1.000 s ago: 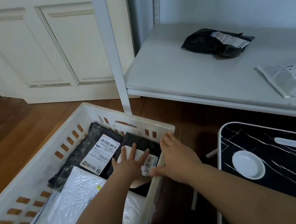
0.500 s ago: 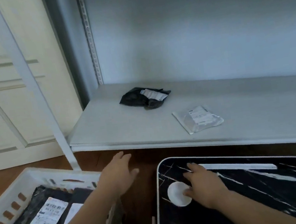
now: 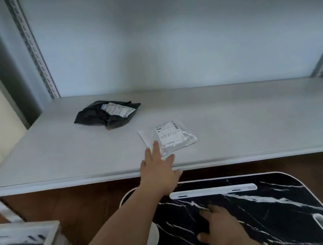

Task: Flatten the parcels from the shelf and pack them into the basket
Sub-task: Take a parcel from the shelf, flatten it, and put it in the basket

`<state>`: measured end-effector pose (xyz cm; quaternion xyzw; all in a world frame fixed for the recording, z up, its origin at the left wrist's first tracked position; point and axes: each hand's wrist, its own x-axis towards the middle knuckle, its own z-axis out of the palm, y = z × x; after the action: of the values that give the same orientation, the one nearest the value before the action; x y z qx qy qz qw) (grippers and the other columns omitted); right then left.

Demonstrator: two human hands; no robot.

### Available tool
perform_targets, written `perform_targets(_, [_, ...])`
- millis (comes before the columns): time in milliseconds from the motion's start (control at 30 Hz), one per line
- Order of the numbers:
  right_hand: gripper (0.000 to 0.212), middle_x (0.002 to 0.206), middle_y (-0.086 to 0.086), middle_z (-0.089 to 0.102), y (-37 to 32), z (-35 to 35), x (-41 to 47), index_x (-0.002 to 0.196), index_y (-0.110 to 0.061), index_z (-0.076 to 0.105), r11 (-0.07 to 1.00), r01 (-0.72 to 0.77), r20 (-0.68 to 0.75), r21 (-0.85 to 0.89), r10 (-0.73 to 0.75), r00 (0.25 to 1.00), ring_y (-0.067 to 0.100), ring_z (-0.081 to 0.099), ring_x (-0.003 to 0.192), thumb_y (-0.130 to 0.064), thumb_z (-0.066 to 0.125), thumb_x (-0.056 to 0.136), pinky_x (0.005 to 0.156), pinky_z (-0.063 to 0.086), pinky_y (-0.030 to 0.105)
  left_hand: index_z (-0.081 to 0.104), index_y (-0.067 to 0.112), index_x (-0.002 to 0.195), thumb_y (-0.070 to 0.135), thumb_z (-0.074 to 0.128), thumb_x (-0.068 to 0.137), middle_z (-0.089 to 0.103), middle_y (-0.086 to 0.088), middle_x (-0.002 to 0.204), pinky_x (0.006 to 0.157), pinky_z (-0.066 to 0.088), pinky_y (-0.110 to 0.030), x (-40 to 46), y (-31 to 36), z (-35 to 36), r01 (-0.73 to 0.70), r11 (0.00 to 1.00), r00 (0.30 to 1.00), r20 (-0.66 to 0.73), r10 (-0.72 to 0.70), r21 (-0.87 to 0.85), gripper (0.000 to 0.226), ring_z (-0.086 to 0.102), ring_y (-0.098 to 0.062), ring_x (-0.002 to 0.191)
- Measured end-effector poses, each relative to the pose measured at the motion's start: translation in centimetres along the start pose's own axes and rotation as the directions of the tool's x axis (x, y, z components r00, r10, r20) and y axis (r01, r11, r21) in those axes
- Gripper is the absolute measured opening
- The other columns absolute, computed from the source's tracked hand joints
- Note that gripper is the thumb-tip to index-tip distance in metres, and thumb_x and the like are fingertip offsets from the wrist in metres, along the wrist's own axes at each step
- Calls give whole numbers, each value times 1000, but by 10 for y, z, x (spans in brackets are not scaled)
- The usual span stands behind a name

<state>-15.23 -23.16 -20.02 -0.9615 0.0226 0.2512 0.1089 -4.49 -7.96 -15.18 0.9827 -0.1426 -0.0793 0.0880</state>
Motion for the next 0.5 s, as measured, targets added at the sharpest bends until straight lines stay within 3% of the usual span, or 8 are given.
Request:
perform_targets(200, [66,157,3,24,13,-2,15,149,-21,33,993,47,-113,109,-34,993,21,21,144,-45,57,91,116,26,35,29,11,147,50,32,98,15,-3,159,113,28,-41,27,6,3,58,998,997,-53,-56,39,63,25,-26,140])
perform_targets(267, [60,150,3,38,19,-7,16,144,-19,42,984,62,-164,170,-34,986,19,32,139,-43,57,92,113,30,32,40,10,141,44,33,100,29,0,153,105,37,-37,23,2,-1,30,998,994,-107,-24,60,53,40,-22,130])
perform_targets(333, [49,135,1,54,25,-12,13,135,-19,53,932,80,-245,354,10,969,17,48,126,-42,60,92,105,38,26,52,15,131,40,33,100,40,4,147,97,41,-34,15,-1,-7,-37,985,985,-159,64,171,44,47,-20,121])
perform_targets(400, [48,126,0,62,31,-20,9,130,-17,58,747,65,-263,662,149,953,16,56,117,-44,61,90,99,41,25,57,20,127,39,34,100,44,9,143,98,41,-32,2,-2,-7,-133,975,970,-181,165,177,40,45,-17,122])
perform_targets(467, [47,116,0,65,36,-30,4,123,-17,61,333,39,-129,942,253,959,19,60,111,-49,60,89,97,47,31,59,21,128,40,34,99,49,11,139,100,41,-32,-19,-1,0,-237,968,950,-192,248,77,43,45,-15,122])
perform_targets(500, [45,113,2,64,38,-35,3,119,-18,60,101,17,-42,995,246,968,21,62,108,-51,57,89,94,51,35,61,21,127,42,34,95,53,11,135,100,41,-31,-30,0,7,-282,959,938,-205,279,13,47,47,-15,120])
